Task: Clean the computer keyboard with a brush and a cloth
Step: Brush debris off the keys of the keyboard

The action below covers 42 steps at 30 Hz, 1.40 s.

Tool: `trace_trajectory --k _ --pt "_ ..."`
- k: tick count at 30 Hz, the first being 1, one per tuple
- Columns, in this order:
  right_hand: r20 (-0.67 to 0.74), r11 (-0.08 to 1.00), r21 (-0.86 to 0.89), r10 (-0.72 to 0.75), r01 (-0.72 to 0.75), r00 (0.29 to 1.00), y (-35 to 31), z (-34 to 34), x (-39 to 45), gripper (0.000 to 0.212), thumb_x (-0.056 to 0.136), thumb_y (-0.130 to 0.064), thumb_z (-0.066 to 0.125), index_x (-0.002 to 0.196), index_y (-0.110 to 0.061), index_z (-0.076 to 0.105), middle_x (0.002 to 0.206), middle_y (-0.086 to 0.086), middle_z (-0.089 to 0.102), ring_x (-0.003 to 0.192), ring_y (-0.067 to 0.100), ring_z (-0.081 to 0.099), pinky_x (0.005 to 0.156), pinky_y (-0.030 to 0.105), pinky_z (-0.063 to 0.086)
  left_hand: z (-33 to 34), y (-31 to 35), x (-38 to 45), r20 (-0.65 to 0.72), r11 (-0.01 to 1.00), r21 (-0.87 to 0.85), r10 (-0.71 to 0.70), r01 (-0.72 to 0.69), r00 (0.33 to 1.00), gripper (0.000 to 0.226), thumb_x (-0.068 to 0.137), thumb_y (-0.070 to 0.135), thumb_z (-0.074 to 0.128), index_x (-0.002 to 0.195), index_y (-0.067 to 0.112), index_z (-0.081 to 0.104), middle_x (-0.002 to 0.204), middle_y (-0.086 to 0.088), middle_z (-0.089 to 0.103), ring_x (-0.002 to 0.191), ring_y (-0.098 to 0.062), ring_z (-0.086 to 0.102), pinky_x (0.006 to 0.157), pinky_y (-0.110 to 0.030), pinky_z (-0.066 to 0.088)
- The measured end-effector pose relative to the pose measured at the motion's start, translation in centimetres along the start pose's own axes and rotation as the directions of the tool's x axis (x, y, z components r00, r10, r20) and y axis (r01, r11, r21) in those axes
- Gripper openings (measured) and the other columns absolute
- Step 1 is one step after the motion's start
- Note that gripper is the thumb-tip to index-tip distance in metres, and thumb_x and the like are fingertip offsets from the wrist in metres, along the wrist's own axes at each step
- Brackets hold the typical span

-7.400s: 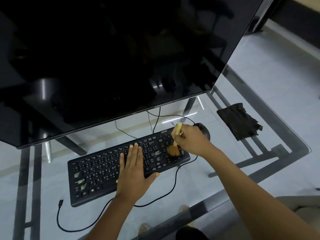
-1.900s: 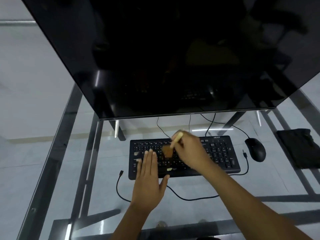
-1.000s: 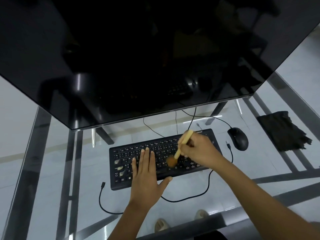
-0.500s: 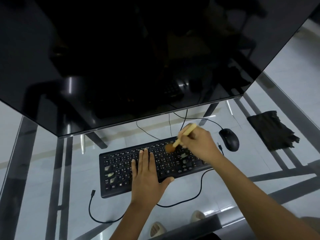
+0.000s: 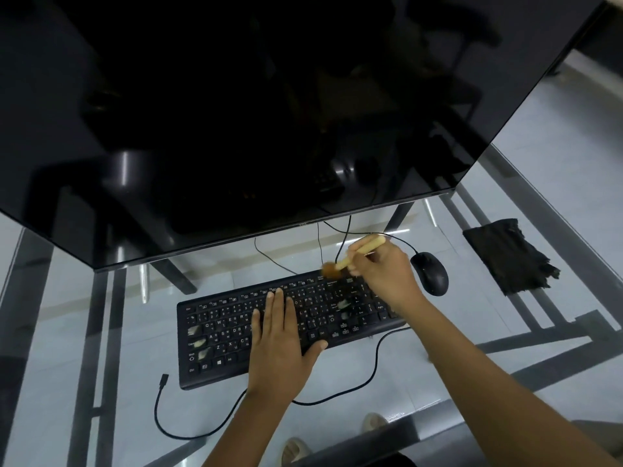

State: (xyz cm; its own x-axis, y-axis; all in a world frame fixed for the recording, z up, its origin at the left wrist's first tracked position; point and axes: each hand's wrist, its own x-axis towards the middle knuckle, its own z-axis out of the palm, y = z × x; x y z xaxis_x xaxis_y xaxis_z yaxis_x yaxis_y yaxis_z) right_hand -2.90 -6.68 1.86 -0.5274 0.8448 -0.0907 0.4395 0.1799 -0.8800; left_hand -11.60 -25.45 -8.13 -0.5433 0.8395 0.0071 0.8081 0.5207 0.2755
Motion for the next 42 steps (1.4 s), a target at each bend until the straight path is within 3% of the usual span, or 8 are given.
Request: trace_trajectory --k 4,16,20,24,27,33,36,42 --pt "0.357 0.998 -0.056 0.035 -0.017 0.933 -0.6 2.5 -1.6 0.006 0.090 -0.014 0.063 0.093 -0.011 0.067 0.078 0.003 0.072 0.071 0.015 0.070 0.070 0.031 0.060 -0.2 -1.0 -0.4 -0.007 0.999 0.003 -0.051 0.051 0.999 0.098 0.079 0.075 0.038 0.145 0.004 0.027 0.155 -0.013 0.024 0.146 -0.023 0.012 0.117 -0.047 0.013" --pt "0.164 0.955 -0.105 -0.257 0.276 0.952 -2.4 7.2 -1.8 0.003 0.091 -0.016 0.060 0.091 -0.013 0.063 0.083 0.001 0.069 0.072 0.011 0.066 0.067 0.022 0.054 -1.0 -4.4 -3.5 -0.063 0.994 -0.051 -0.101 0.098 0.993 0.085 0.089 0.068 0.033 0.148 0.007 0.025 0.157 -0.009 0.020 0.146 -0.021 0.011 0.117 -0.040 0.007" --pt "0.442 0.978 -0.096 -0.125 0.185 0.888 -2.7 8.5 -2.5 0.004 0.091 -0.017 0.062 0.092 -0.014 0.064 0.081 0.001 0.070 0.071 0.011 0.070 0.070 0.030 0.060 -0.6 -5.0 -4.6 -0.073 0.995 -0.083 -0.069 0.063 0.995 0.070 0.093 0.055 0.038 0.145 0.008 0.032 0.155 -0.008 0.026 0.146 -0.020 0.015 0.116 -0.041 0.013" --pt "0.165 0.976 -0.002 -0.213 0.216 0.963 -3.4 8.8 -2.0 0.004 0.091 -0.012 0.061 0.089 -0.014 0.063 0.078 -0.005 0.068 0.067 0.001 0.065 0.062 0.014 0.052 -1.1 -5.2 -5.3 -0.092 0.994 -0.099 -0.047 0.038 0.995 0.061 0.095 0.048 0.037 0.141 0.008 0.041 0.151 -0.007 0.035 0.145 -0.015 0.016 0.117 -0.038 0.012" --pt "0.478 0.996 -0.044 -0.048 0.078 0.877 -3.9 9.6 -2.4 0.004 0.092 -0.018 0.062 0.093 -0.014 0.063 0.080 0.002 0.071 0.069 0.011 0.070 0.069 0.027 0.059 -1.5 -5.4 -5.8 -0.153 0.990 -0.142 -0.035 0.013 0.988 0.058 0.095 0.046 0.039 0.139 0.009 0.045 0.150 -0.006 0.038 0.145 -0.014 0.014 0.117 -0.039 0.014" --pt "0.283 0.962 -0.108 -0.212 0.251 0.936 -4.5 10.8 -2.3 0.005 0.092 -0.018 0.061 0.091 -0.013 0.061 0.080 -0.007 0.066 0.071 0.002 0.064 0.063 0.014 0.051 -2.8 -8.0 -6.6 -0.242 0.815 -0.494 -0.464 0.304 0.852 0.086 0.082 0.057 0.056 0.148 0.012 0.024 0.156 -0.006 0.021 0.146 -0.018 0.011 0.113 -0.053 0.028" --pt "0.533 0.968 -0.140 -0.105 0.210 0.839 -5.0 11.9 -3.0 0.005 0.093 -0.019 0.060 0.092 -0.015 0.062 0.082 -0.001 0.070 0.072 0.010 0.069 0.068 0.023 0.058 -2.5 -9.1 -6.4 -0.158 0.768 -0.547 -0.486 0.334 0.859 0.101 0.076 0.063 0.065 0.150 0.017 0.013 0.155 -0.005 0.023 0.145 -0.019 0.015 0.111 -0.053 0.032" --pt "0.404 0.990 -0.009 -0.125 0.141 0.906 -6.3 12.7 -2.3 0.006 0.093 -0.016 0.058 0.096 -0.011 0.061 0.085 0.005 0.070 0.073 0.013 0.068 0.065 0.022 0.054 -2.3 -9.2 -6.4 -0.119 0.740 -0.564 -0.511 0.366 0.851 0.110 0.069 0.062 0.072 0.150 0.023 0.008 0.147 -0.006 0.035 0.138 -0.024 0.030 0.103 -0.053 0.042"
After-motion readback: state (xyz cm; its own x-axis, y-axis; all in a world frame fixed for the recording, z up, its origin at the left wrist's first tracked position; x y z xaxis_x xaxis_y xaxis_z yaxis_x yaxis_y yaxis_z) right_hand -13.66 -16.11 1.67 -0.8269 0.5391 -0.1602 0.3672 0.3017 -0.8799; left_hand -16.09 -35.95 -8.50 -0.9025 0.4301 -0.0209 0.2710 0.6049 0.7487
